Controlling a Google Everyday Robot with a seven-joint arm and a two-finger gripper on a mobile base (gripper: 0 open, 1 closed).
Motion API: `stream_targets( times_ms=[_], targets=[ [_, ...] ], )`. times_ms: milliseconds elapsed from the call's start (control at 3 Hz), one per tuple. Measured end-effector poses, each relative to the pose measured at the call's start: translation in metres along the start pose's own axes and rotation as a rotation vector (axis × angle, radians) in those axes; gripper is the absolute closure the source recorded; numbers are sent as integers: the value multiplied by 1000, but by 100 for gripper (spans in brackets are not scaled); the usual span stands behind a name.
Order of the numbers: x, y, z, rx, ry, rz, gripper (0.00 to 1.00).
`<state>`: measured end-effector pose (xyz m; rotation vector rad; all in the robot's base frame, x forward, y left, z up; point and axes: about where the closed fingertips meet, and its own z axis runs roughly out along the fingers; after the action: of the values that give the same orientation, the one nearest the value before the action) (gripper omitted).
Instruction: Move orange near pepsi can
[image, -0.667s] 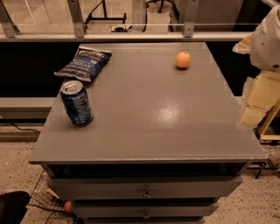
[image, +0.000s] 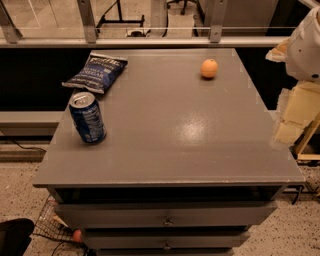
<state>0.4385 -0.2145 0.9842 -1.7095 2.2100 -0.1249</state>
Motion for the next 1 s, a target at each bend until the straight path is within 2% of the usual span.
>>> stream_targets(
  times_ms=[333, 667, 1000],
  targets=[
    [4, -17, 2, 49, -36, 32, 0],
    [29, -42, 19, 115, -150, 120, 0],
    [47, -62, 44, 177, -340, 218, 0]
  ],
)
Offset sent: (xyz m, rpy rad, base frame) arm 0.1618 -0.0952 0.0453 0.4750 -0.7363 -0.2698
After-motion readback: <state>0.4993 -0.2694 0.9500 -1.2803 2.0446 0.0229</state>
